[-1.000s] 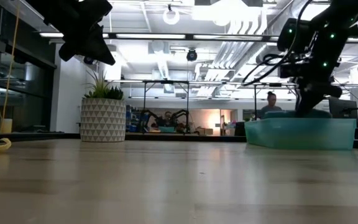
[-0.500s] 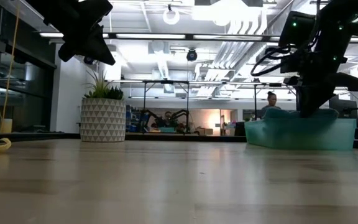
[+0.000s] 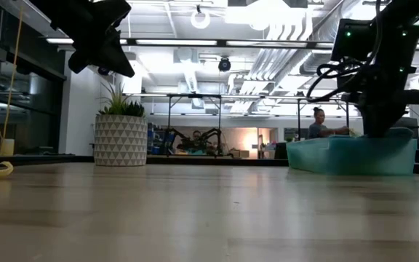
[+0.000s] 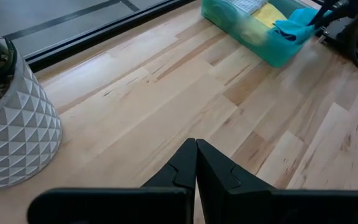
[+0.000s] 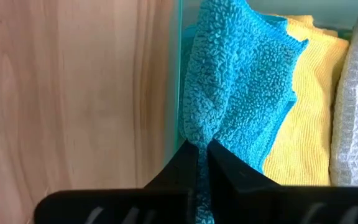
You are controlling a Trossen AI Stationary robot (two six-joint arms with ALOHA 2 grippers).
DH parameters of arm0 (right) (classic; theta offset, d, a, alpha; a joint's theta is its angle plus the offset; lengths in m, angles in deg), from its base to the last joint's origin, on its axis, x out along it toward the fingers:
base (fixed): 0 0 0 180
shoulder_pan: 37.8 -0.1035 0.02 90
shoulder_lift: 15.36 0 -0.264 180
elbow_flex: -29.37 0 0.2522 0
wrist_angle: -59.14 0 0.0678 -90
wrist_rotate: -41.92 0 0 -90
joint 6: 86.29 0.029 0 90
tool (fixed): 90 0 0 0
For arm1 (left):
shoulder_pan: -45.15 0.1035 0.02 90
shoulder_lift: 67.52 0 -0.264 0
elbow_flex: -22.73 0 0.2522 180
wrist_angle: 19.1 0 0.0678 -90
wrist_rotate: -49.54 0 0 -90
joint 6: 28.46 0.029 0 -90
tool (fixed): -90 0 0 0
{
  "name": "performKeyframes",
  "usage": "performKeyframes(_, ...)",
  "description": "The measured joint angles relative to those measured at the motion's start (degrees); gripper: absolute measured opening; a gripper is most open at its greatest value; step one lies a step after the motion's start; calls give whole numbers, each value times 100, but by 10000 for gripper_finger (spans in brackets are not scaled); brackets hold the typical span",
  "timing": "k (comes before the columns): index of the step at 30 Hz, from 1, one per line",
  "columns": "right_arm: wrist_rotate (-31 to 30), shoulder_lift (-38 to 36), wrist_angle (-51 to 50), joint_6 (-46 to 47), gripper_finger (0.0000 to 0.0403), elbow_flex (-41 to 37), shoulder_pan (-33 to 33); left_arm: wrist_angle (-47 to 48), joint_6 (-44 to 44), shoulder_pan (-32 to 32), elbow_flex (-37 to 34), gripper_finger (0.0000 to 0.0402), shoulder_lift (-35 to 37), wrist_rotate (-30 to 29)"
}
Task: Fold microfiber towels
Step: Put the folded blue microfiber cloth into the green bin
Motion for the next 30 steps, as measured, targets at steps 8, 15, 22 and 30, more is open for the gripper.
performKeyframes(8,-105,0,24,61,17,0,2,2,104,0,0,0,0,0)
performKeyframes(15,-242,0,91,105,100,0,-1,17,105,0,0,0,0,0)
performKeyframes(22,-662,4,-726,448,191,845,-21,17,108,0,0,0,2,0)
performKeyframes(30,-495,0,-1017,1442,192,1733,288,17,255,0,0,0,2,0)
